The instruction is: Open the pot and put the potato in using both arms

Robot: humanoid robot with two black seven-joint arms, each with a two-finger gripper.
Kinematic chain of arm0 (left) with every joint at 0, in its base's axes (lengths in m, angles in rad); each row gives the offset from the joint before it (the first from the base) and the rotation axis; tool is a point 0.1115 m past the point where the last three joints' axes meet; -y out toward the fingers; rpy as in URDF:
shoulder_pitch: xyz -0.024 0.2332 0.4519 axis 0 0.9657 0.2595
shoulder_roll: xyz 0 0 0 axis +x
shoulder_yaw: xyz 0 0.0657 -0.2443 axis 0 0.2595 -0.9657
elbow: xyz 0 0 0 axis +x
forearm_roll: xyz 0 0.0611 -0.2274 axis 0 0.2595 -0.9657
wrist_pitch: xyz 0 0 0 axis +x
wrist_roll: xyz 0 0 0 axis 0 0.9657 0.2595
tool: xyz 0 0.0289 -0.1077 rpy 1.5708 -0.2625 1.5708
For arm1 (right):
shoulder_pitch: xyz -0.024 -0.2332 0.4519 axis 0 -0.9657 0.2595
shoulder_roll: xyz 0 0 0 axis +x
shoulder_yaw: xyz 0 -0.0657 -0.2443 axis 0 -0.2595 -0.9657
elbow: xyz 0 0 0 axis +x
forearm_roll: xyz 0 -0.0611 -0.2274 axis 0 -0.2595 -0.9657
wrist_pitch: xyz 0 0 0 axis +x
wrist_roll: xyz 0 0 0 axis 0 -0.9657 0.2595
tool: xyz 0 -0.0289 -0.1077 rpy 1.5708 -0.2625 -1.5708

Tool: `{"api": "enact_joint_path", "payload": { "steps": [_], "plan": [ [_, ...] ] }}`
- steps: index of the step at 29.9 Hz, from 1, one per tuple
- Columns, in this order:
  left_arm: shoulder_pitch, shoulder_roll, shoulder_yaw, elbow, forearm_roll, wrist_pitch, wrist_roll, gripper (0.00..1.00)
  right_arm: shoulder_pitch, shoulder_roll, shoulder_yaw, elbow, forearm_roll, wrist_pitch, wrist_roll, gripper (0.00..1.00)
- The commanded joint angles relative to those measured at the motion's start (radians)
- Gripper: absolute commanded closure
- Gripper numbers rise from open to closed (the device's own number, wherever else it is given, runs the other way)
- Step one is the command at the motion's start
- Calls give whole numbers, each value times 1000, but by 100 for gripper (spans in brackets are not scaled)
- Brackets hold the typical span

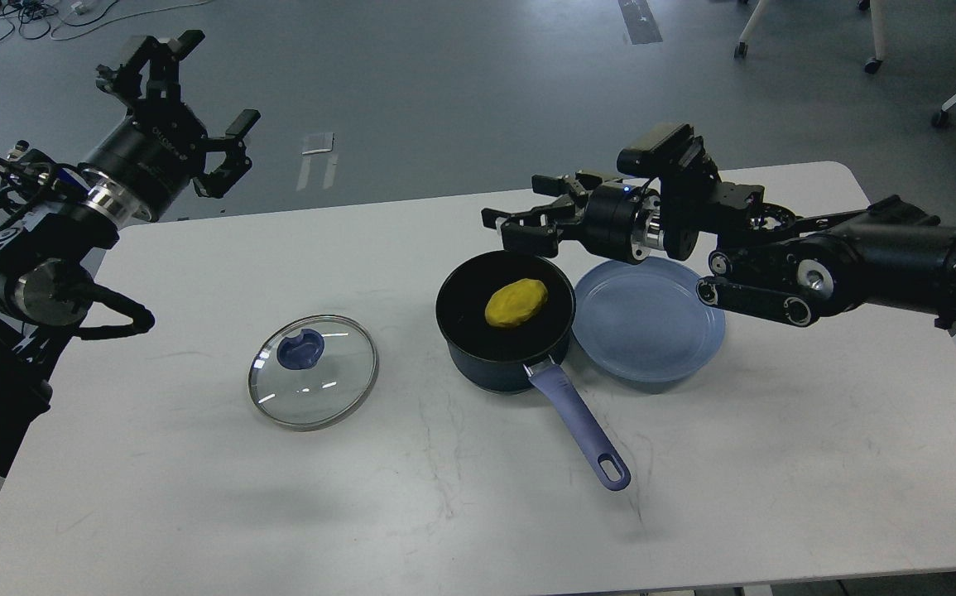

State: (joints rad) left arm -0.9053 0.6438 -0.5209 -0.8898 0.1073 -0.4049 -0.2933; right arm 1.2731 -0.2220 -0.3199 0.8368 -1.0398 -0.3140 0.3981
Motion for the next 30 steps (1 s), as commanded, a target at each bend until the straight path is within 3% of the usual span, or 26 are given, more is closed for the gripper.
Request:
{"api": "enact_joint_path", "payload": {
  "steps": [1, 7, 14, 20, 30],
  "plan": [
    [-3, -12, 1, 0, 0, 1, 0, 2, 8, -19, 115, -2, 232, 82, -5, 0],
    [-3, -56, -2, 14, -12, 12, 9, 2, -14, -53, 339, -31, 588, 272, -11, 0],
    [-3, -99, -4, 14, -14, 14, 13, 2, -92, -53, 599, -79, 894, 486, -108, 0],
    [5, -139, -11, 14, -21, 24, 14, 2, -130, -34, 700, -163, 1047, 498, -235, 0],
    [55, -165, -22, 14, -71, 28, 42, 2, -175, -2, 705, -156, 1057, 490, -306, 0]
  ]
}}
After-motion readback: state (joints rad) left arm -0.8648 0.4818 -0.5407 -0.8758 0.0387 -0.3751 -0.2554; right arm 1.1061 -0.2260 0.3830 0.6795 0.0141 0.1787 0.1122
